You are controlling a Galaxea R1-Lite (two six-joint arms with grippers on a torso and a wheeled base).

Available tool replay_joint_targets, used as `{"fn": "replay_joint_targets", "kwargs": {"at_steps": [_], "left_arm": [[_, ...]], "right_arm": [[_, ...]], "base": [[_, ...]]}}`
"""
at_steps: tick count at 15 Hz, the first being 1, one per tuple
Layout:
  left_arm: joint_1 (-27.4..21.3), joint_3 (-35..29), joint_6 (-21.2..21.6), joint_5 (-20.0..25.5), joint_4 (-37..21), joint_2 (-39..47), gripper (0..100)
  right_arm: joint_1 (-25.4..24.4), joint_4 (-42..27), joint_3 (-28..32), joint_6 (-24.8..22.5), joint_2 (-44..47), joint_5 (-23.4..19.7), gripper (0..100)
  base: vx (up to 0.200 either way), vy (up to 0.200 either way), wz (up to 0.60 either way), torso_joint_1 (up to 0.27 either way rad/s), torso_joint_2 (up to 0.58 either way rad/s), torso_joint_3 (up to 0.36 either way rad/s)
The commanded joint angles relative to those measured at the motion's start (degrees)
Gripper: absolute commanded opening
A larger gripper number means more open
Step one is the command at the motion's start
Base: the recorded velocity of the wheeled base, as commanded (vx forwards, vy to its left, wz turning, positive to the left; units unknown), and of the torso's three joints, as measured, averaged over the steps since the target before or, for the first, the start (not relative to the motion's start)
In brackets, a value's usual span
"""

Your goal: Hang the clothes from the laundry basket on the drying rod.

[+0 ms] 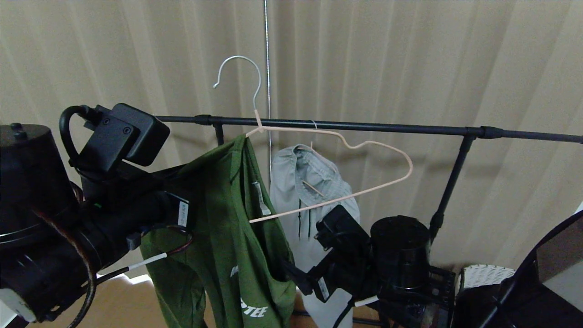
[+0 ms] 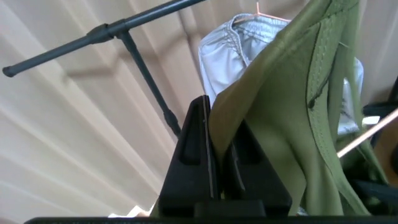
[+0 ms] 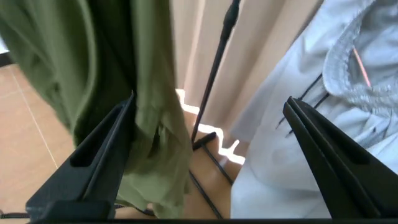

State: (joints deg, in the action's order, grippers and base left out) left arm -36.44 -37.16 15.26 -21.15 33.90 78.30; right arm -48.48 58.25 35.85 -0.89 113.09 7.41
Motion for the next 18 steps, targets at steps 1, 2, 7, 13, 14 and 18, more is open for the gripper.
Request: {"fn": "replay_joint_targets", "kwargs": {"at_steps": [1, 2, 7, 13, 14, 18], "left_arm": [[0.05, 0.07, 0.03, -0.03, 0.02, -0.6, 0], [0.14, -0.02, 0.03, -0.03, 0.02, -0.6, 0], [1.11, 3.23, 0.47, -0.03, 0.02, -0.52, 0], [4.27, 7.45, 8.12, 0.06, -0.06, -1.13, 0], [7.17, 9.12, 13.13, 0.14, 0.02, -1.57, 0], [8.84, 11.32, 16.03, 0.41, 0.02, -2.27, 0]], "right_arm": [[0.58, 0.11, -1.66, 0.01, -0.68, 0.32, 100], [0.85, 0.11, -2.63, 0.01, -1.21, 0.32, 0], [11.22, 1.43, -6.58, -0.6, -10.0, 0.5, 0], [21.5, 1.34, -3.86, -4.3, -11.84, -0.64, 0], [21.5, 1.17, -3.33, -4.38, -12.11, -0.73, 0], [21.24, -0.68, -1.31, -4.38, -12.37, -0.82, 0]], "base": [[0.0, 0.0, 0.0, 0.0, 0.0, 0.0], [0.0, 0.0, 0.0, 0.0, 0.0, 0.0], [0.0, 0.0, 0.0, 0.0, 0.0, 0.0], [0.0, 0.0, 0.0, 0.0, 0.0, 0.0], [0.0, 0.0, 0.0, 0.0, 0.0, 0.0], [0.0, 0.0, 0.0, 0.0, 0.0, 0.0]]}}
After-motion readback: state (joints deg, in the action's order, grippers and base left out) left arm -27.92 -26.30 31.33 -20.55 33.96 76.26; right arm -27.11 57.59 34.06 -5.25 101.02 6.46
